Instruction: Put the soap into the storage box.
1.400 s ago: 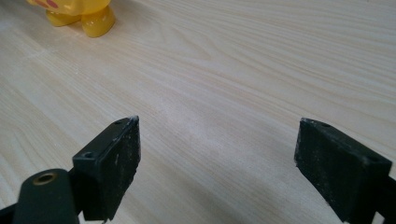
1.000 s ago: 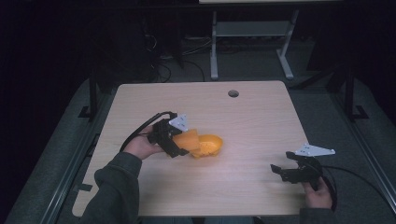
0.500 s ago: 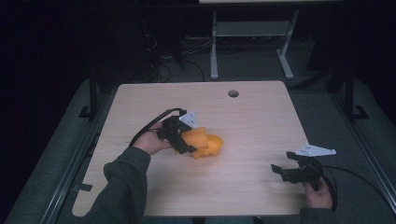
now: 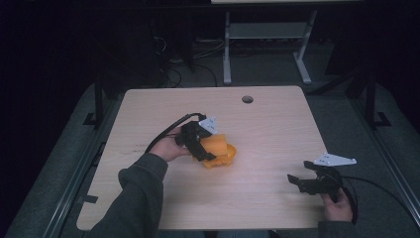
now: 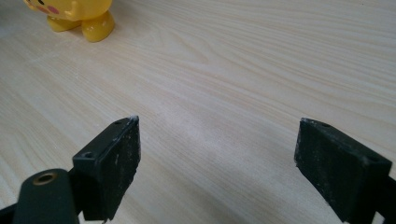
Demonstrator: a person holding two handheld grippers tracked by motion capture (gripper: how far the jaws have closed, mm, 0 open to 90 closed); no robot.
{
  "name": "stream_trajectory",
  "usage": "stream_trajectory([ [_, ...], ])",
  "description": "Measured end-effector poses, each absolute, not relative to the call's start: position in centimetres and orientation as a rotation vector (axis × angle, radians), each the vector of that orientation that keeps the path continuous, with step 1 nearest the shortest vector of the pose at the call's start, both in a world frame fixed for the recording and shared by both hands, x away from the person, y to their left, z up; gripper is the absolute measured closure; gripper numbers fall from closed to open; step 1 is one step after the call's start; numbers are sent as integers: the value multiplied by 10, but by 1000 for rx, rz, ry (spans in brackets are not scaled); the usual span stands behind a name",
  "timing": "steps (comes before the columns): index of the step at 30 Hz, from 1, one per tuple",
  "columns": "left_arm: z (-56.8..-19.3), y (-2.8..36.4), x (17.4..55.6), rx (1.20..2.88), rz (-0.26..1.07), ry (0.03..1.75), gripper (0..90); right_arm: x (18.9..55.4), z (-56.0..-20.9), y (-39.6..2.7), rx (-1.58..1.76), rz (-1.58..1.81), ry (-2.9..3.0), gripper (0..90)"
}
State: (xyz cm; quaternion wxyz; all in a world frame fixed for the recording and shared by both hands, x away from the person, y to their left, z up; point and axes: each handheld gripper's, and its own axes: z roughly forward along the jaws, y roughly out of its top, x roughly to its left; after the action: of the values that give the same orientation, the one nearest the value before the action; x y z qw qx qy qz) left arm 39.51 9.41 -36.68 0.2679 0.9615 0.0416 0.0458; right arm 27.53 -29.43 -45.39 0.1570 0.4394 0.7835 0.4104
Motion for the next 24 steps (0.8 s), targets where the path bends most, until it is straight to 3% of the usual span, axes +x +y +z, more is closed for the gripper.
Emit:
stream_trajectory([
  [24, -382, 73, 406, 2619, 76, 86, 208, 275, -454, -295, 1250, 1174, 2245, 139],
])
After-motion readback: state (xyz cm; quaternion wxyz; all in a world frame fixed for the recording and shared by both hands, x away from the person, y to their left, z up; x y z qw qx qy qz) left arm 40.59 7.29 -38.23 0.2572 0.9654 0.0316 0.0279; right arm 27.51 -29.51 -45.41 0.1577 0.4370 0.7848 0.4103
